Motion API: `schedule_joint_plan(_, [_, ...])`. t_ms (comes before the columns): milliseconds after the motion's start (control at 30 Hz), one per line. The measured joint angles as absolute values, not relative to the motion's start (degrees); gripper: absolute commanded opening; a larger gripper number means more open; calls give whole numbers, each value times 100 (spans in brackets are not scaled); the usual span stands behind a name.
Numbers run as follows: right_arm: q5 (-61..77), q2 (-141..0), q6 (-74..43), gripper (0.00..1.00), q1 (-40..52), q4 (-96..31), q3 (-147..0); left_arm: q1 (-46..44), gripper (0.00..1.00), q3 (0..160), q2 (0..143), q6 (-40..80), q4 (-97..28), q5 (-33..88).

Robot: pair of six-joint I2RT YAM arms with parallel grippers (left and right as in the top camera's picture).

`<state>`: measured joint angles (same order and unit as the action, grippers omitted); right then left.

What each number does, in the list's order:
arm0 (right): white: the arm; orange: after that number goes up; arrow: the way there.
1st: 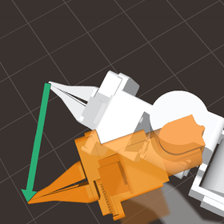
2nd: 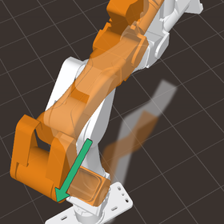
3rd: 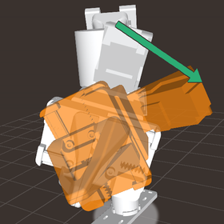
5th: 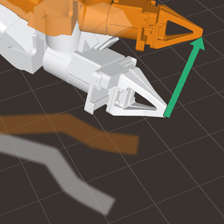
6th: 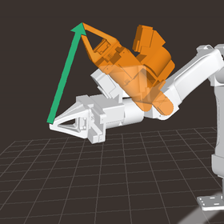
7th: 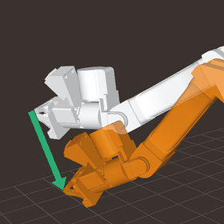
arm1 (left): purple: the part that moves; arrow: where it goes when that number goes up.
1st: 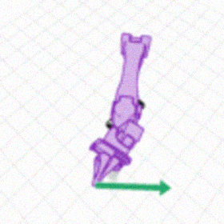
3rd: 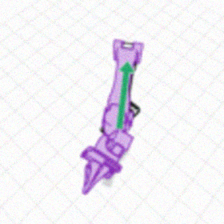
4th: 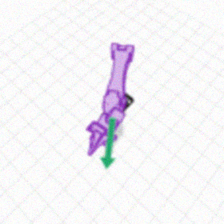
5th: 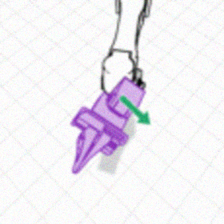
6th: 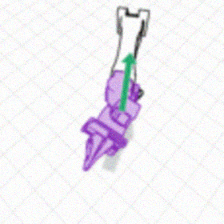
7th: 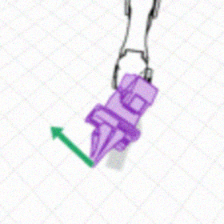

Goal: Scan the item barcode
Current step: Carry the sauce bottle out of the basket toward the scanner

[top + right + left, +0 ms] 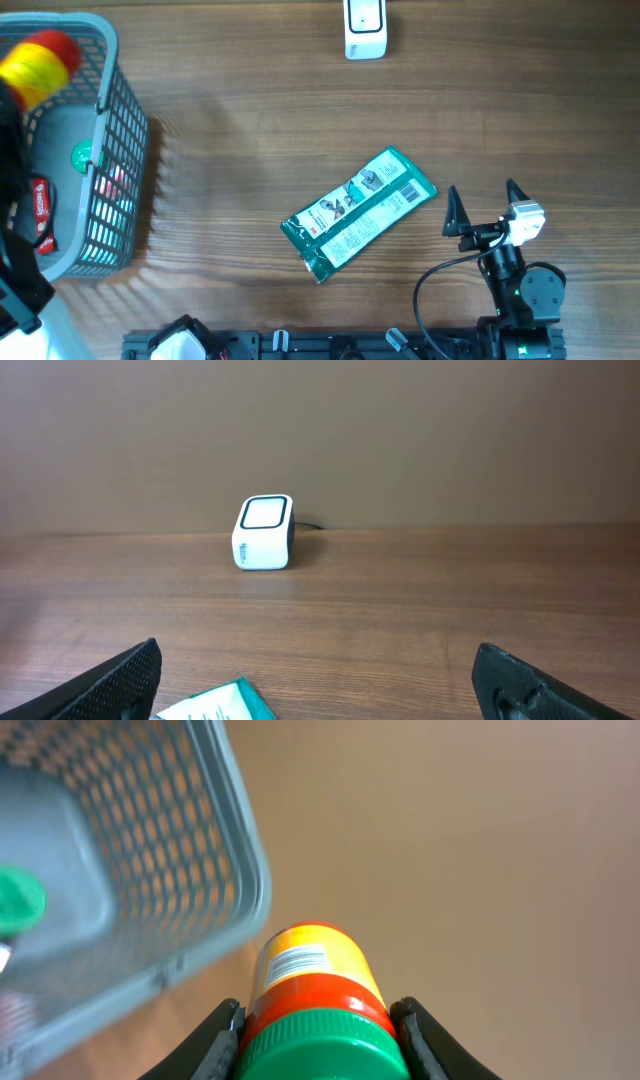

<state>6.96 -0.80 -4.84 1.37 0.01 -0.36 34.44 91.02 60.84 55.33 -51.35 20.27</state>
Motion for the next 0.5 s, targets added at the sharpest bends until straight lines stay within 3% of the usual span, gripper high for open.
schedule_joint_plan(500, [696,-80,-484,100,137,1,-36,1247,26,9102,6702,4329,-6615,2193])
